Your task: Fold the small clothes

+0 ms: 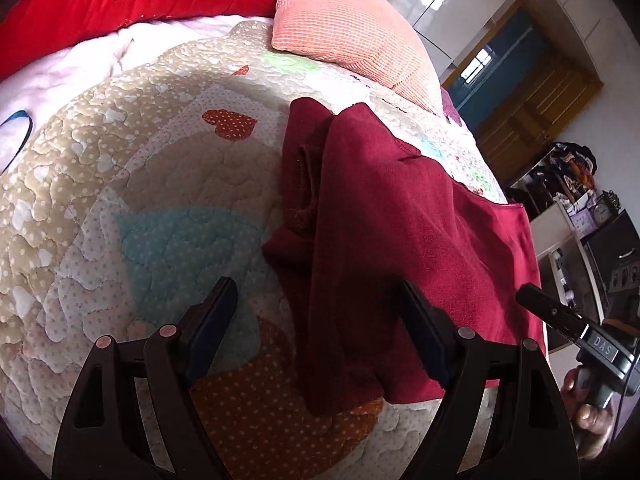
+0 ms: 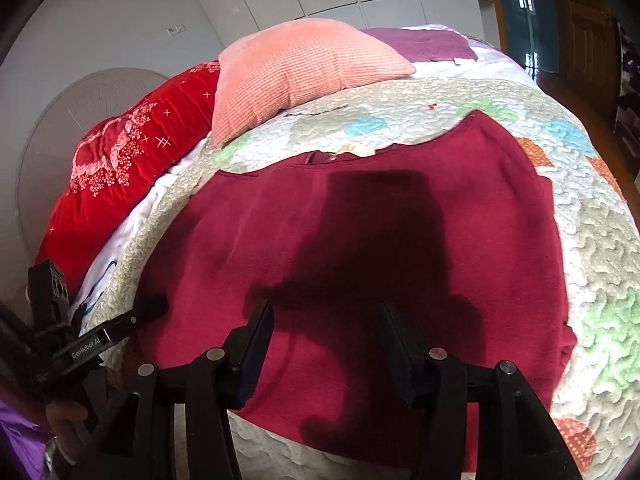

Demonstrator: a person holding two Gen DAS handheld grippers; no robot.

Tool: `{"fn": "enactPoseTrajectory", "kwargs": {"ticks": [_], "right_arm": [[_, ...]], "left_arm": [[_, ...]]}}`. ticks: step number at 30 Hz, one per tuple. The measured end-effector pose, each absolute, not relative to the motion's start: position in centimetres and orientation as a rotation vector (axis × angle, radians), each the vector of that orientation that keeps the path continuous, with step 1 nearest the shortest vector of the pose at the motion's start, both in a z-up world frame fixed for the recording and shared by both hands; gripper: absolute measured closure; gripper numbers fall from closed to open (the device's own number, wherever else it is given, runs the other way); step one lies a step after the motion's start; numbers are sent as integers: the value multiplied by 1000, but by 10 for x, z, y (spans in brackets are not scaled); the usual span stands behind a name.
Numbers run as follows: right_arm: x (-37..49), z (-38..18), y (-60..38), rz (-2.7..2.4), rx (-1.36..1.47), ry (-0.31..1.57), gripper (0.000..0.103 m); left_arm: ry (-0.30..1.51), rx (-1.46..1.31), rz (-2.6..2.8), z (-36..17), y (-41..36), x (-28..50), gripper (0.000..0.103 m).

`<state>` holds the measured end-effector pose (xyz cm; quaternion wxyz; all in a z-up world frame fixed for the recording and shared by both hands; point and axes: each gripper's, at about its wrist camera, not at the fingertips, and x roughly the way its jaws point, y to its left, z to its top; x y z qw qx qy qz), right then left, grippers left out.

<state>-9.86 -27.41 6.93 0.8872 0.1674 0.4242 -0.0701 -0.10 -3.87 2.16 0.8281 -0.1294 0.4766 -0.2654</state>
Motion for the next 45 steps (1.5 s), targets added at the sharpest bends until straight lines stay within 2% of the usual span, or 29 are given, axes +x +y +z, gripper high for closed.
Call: {"fn": "enactPoseTrajectory", "kwargs": {"ticks": [4, 10, 15, 29, 32, 35, 40, 45], "right_arm": [[-37, 64, -239, -116, 224, 900, 61], [34, 28, -222, -120, 161, 956, 61], [42, 27, -227, -114, 185, 956, 59], [-9, 51, -246, -99, 313, 967, 57], [-8, 48, -246, -106, 307, 1007, 52], [-23, 52, -250, -114, 318, 988, 52], [-83, 61, -276, -181, 304, 922, 52], [-171, 74, -311, -336, 267, 850, 52]], "left_arm": [[1017, -287, -571, 21, -38, -1, 21], [1018, -285, -575, 20, -41, 2, 20], [1020, -283, -576, 21, -41, 1, 20], [1023, -277, -565, 22, -47, 8, 20], [1028, -277, -570, 22, -48, 9, 19], [1031, -276, -571, 22, -50, 11, 19], [1033, -289, -600, 21, -54, 15, 8], [1018, -228, -596, 21, -63, 14, 7]]}}
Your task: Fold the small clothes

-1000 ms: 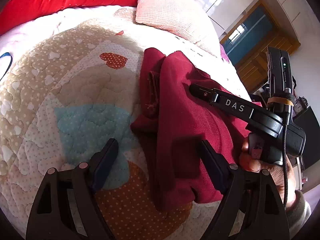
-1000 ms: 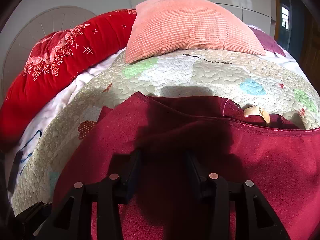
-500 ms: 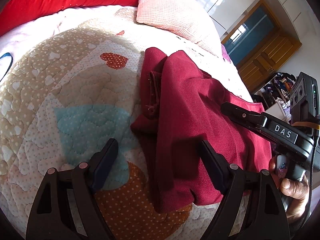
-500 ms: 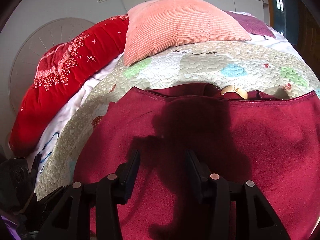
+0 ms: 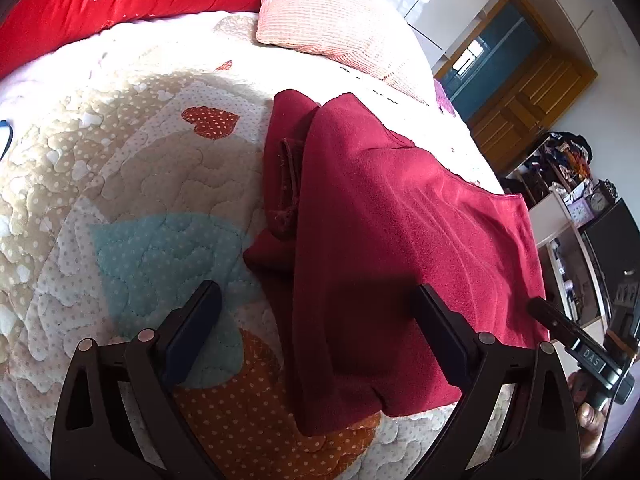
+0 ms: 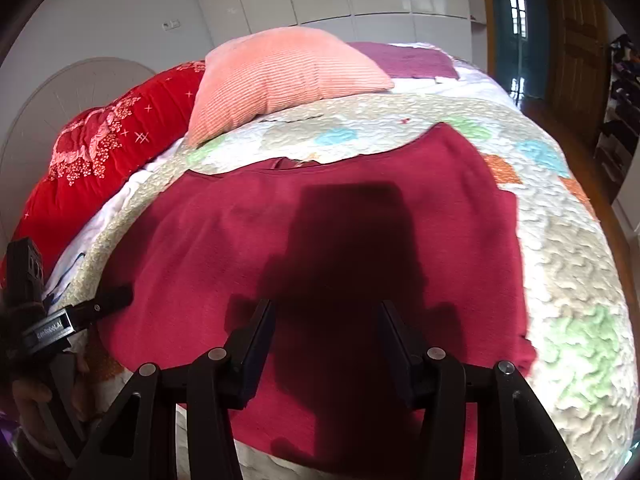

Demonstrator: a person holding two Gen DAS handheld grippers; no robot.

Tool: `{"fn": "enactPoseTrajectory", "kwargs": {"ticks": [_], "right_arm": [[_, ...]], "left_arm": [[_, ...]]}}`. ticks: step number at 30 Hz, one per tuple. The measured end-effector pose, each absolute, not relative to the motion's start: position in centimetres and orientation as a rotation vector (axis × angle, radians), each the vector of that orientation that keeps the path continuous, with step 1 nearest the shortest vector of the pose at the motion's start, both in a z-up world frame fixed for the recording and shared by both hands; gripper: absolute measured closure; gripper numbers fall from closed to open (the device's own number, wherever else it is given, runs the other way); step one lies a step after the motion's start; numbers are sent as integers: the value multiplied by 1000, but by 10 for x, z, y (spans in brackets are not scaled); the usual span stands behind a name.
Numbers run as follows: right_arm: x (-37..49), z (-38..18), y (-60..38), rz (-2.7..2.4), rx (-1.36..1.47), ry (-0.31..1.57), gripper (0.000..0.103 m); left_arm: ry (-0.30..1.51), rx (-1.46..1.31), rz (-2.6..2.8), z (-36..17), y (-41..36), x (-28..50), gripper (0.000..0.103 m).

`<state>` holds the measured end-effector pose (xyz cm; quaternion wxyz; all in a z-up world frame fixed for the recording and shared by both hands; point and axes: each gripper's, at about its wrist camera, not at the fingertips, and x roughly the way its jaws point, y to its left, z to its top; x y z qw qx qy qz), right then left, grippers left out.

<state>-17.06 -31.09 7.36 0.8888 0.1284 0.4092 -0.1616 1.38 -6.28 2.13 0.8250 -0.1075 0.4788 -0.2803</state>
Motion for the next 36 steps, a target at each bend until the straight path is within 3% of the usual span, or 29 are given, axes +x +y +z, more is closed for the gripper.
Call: {"fn": "enactPoseTrajectory", "kwargs": {"ticks": [2, 6, 9, 18, 19, 20, 22, 24, 29, 30, 32, 36], "right_arm": [[-212, 82, -324, -396, 303, 791, 52], [-269, 84, -349, -483, 413, 726, 37], [-275, 77, -360, -458, 473, 737, 37], [-229, 51, -366, -389, 525, 748, 36], [-223, 50, -366, -383, 512, 759, 40], [-217, 49, -365, -382, 500, 777, 54], [-211, 48, -362, -381, 469, 786, 60], [-209, 51, -360, -364, 444, 787, 76], [-223, 85, -346, -433, 233, 733, 90], [-224, 90, -341, -503, 131, 725, 103], [-226, 88, -349, -584, 65, 738, 103], [-241, 69, -389, -465, 430, 777, 103]], "left_arm": [[1018, -235, -601, 21, -61, 15, 7], [1010, -259, -614, 20, -57, 15, 7], [980, -253, -639, 19, -57, 11, 1], [966, -219, -634, 17, -61, 9, 1], [967, -206, -627, 17, -63, 9, 1], [969, -189, -620, 17, -66, 10, 1], [972, -157, -606, 17, -71, 9, 1], [980, -138, -599, 18, -73, 9, 1], [1009, -152, -591, 23, -73, 4, 1], [1010, -152, -592, 24, -73, 2, 1], [1013, -142, -600, 25, -75, -2, 1], [1006, -86, -591, 22, -81, -5, 1]]}}
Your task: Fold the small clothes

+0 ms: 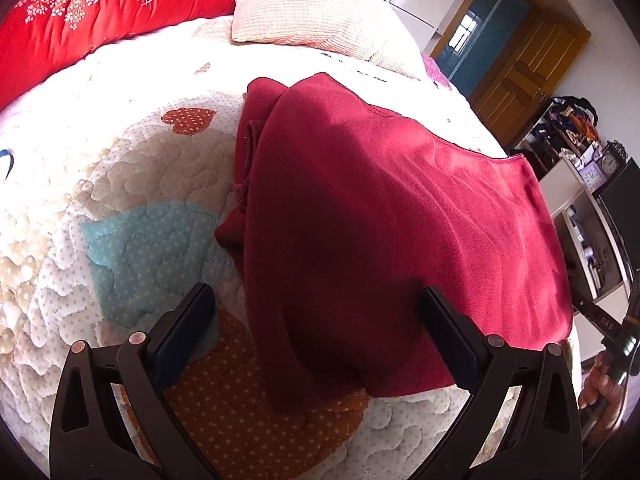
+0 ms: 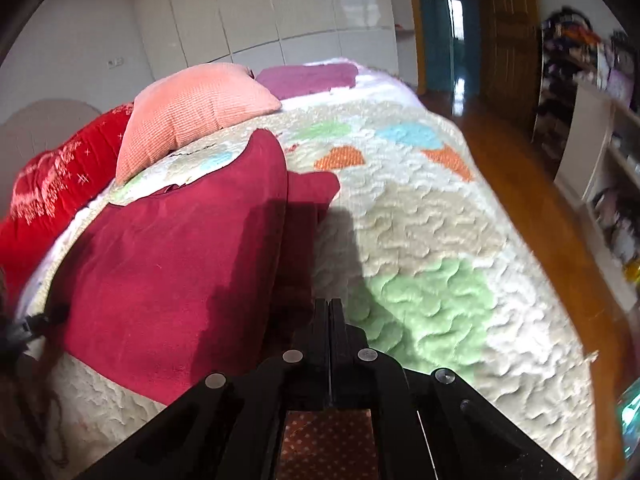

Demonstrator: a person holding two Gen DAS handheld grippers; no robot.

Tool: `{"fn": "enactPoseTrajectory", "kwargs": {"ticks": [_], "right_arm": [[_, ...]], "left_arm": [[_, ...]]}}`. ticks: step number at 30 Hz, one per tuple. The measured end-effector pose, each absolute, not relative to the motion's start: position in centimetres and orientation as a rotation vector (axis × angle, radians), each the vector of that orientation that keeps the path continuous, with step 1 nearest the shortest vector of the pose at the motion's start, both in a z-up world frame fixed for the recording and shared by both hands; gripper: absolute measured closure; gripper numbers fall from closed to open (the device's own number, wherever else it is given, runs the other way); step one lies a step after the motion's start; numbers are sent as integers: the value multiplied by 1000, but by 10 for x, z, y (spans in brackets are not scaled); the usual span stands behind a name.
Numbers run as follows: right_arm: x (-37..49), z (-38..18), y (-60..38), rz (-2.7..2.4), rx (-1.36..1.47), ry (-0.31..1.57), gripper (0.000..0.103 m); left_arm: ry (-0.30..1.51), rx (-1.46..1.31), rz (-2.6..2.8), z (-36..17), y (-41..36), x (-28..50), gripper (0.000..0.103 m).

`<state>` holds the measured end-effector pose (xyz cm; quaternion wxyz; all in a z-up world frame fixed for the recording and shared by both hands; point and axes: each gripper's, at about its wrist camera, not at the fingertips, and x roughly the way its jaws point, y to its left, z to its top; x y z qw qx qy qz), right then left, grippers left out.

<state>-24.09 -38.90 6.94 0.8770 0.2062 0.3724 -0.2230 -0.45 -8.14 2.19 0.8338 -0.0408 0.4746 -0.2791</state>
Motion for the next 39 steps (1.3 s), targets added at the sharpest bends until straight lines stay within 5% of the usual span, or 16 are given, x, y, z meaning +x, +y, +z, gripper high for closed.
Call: {"fn": "enactPoseTrajectory", "kwargs": {"ticks": [5, 7, 9, 10, 18, 27, 39], "right_arm": [[-240, 84, -367, -389, 411, 736, 100], [-232, 89, -356, -366, 386, 732, 88], [-223, 91, -352, -360, 383, 715, 48], [-218, 90, -352, -357, 387, 713, 44], [-174, 55, -346, -387, 286, 916, 44], [-128, 110, -297, -190, 257, 818, 41], [13, 64, -225, 50, 363, 1056, 38]], "left_arm": [[1001, -97, -595, 20, -79, -4, 1], [996, -92, -594, 20, -80, -4, 1], [992, -89, -595, 20, -79, -5, 1], [992, -89, -596, 20, -79, -5, 1], [992, -77, -591, 20, -82, -4, 1], [997, -84, -587, 20, -82, -1, 1], [1023, -237, -611, 21, -60, 5, 1]]}}
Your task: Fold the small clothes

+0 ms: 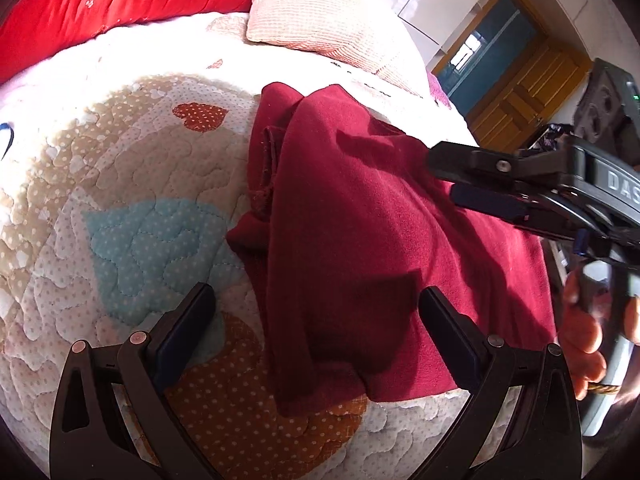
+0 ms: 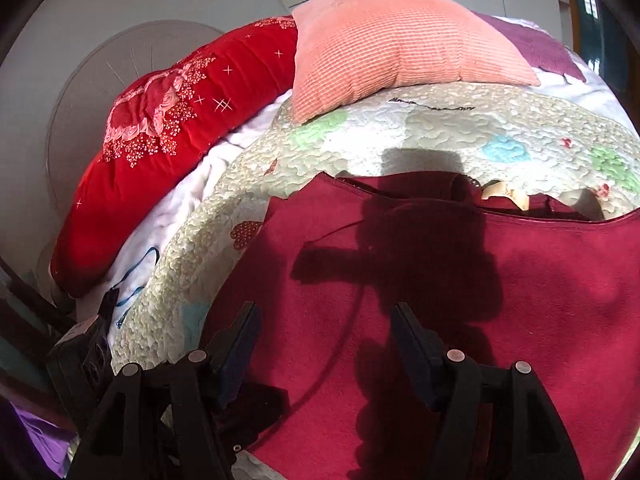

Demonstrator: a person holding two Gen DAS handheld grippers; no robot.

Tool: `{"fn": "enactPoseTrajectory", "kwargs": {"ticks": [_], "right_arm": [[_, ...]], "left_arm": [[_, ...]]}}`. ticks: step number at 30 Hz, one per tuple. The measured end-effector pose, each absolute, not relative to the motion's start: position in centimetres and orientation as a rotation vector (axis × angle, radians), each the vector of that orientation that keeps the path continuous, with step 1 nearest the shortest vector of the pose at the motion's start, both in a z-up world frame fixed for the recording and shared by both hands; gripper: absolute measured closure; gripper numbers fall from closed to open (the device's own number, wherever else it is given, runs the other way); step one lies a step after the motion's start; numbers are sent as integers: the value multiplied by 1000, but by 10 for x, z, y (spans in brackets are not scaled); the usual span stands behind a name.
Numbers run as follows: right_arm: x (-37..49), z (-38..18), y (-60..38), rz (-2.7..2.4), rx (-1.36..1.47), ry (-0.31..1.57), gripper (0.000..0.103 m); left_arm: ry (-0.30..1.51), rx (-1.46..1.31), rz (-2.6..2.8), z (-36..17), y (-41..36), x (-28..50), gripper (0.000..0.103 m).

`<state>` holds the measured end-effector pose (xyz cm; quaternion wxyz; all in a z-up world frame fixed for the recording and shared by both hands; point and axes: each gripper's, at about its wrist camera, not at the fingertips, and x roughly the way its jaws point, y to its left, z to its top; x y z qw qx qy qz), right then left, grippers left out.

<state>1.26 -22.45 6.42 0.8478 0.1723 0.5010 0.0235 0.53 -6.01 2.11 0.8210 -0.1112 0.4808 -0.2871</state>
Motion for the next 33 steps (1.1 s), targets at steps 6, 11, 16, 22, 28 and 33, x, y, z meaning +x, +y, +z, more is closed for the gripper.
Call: {"fn": "enactPoseTrajectory", "kwargs": {"ticks": [6, 11, 16, 22, 28, 33], "right_arm": [[62, 50, -197, 62, 338, 1132, 38], [94, 37, -172, 34, 227, 1202, 31], [117, 27, -157, 66, 118, 1274, 20], [123, 11, -135, 72, -160, 1262, 16], [93, 40, -161, 124, -54, 1155, 78], [65, 70, -177, 151, 62, 1048, 85]], "left_arm": [[1042, -324, -632, 21, -52, 12, 1], [1042, -353, -646, 21, -47, 13, 1], [1043, -363, -653, 22, -43, 13, 1], [1042, -362, -657, 24, -42, 20, 1], [1020, -352, -644, 27, -46, 29, 1], [1008, -342, -630, 32, -58, 34, 1]]}}
